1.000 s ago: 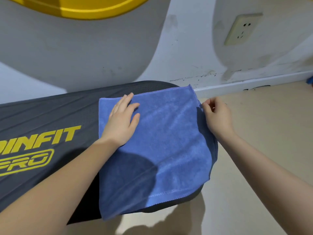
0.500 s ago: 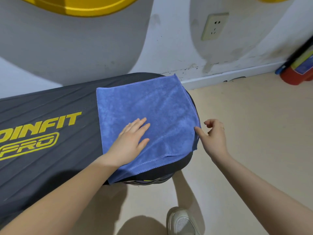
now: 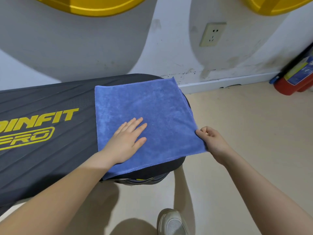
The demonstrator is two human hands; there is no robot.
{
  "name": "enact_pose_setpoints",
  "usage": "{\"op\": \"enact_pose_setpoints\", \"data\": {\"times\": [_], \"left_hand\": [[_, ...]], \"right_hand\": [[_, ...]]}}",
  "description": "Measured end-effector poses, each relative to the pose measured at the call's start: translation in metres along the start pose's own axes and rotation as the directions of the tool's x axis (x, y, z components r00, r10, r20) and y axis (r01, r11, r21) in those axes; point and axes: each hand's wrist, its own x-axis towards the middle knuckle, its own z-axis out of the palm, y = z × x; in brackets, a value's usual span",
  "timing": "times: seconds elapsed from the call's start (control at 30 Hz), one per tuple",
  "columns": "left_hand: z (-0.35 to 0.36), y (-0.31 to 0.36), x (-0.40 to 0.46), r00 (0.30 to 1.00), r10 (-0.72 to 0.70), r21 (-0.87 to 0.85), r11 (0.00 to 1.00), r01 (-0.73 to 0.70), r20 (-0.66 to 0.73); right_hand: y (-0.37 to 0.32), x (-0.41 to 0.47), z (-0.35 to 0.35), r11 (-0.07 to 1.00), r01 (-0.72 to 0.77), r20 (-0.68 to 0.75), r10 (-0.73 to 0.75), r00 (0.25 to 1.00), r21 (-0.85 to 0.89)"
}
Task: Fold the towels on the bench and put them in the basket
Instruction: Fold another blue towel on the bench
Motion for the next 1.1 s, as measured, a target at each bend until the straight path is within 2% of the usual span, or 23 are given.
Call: {"op": "enact_pose_setpoints", "data": {"times": [0.1, 0.2, 0.27, 0.3, 0.37, 0.4, 0.47, 0.53, 0.57, 0.6, 0.63, 0.7, 0.77, 0.83, 0.9, 0.97, 1.03, 1.1], "left_hand": [[0.001, 0.003, -0.004, 1.0, 0.008, 0.066, 0.998, -0.008, -0.003], [0.003, 0.004, -0.008, 1.0, 0.02, 0.173, 0.985, -0.021, 0.008], [0.004, 0.003, -0.011, 0.999, 0.04, 0.236, 0.971, -0.045, 0.025], [0.004, 0.003, -0.011, 0.998, 0.063, 0.254, 0.965, -0.065, 0.017], [0.006, 0.004, -0.015, 0.99, 0.141, 0.3, 0.944, -0.138, 0.012], [0.008, 0.005, -0.016, 0.982, 0.184, 0.337, 0.923, -0.183, 0.03], [0.011, 0.008, -0.019, 0.963, 0.261, 0.392, 0.881, -0.265, 0.065], [0.011, 0.007, -0.023, 0.95, 0.305, 0.387, 0.869, -0.309, 0.072], [0.011, 0.003, -0.026, 0.944, 0.324, 0.37, 0.871, -0.324, 0.063], [0.01, -0.001, -0.029, 0.943, 0.33, 0.344, 0.881, -0.325, 0.047], [0.009, -0.004, -0.032, 0.951, 0.307, 0.304, 0.904, -0.3, 0.026], [0.006, -0.01, -0.038, 0.983, 0.179, 0.182, 0.969, -0.168, -0.046], [0.007, -0.017, -0.041, 0.99, -0.001, 0.046, 0.999, 0.008, -0.139], [0.007, -0.017, -0.044, 0.975, -0.121, -0.042, 0.992, 0.115, -0.185], [0.005, -0.012, -0.048, 0.942, -0.241, -0.07, 0.97, 0.231, -0.232], [0.0, -0.004, -0.051, 0.866, -0.429, -0.093, 0.903, 0.419, -0.258], [-0.006, 0.003, -0.053, 0.775, -0.589, -0.168, 0.808, 0.564, -0.229], [-0.01, 0.005, -0.053, 0.708, -0.681, -0.231, 0.731, 0.642, -0.189]], "right_hand": [[0.006, 0.005, -0.004, 0.999, 0.001, -0.013, 0.0, 1.0, 0.043], [0.01, 0.009, -0.006, 0.999, 0.033, -0.024, -0.033, 0.999, -0.02], [0.013, 0.01, -0.005, 0.984, 0.067, -0.132, -0.089, 0.987, -0.163], [0.013, 0.01, -0.003, 0.953, 0.089, -0.211, -0.154, 0.965, -0.289], [0.01, 0.007, 0.007, 0.849, 0.199, -0.296, -0.376, 0.878, -0.489], [0.005, 0.003, 0.016, 0.789, 0.308, -0.257, -0.496, 0.829, -0.531], [-0.006, -0.009, 0.043, 0.608, 0.523, -0.015, -0.661, 0.751, -0.597], [-0.004, -0.018, 0.074, 0.36, 0.626, 0.277, -0.668, 0.69, -0.692], [-0.001, -0.018, 0.083, 0.305, 0.605, 0.319, -0.631, 0.707, -0.736], [0.002, -0.016, 0.086, 0.312, 0.537, 0.279, -0.597, 0.752, -0.783], [0.005, -0.012, 0.084, 0.368, 0.449, 0.195, -0.554, 0.809, -0.815], [0.013, -0.005, 0.074, 0.542, 0.308, 0.042, -0.447, 0.894, -0.782], [0.02, 0.001, 0.063, 0.745, 0.296, 0.003, -0.367, 0.93, -0.598], [0.021, 0.001, 0.056, 0.891, 0.327, 0.003, -0.343, 0.939, -0.315], [0.018, -0.003, 0.055, 0.954, 0.262, -0.058, -0.273, 0.96, -0.148], [0.016, -0.006, 0.054, 0.983, 0.159, -0.14, -0.172, 0.975, -0.096], [0.019, -0.009, 0.053, 0.992, 0.125, -0.178, -0.124, 0.976, -0.005], [0.019, -0.013, 0.052, 0.994, 0.093, -0.236, -0.08, 0.969, 0.048]]}}
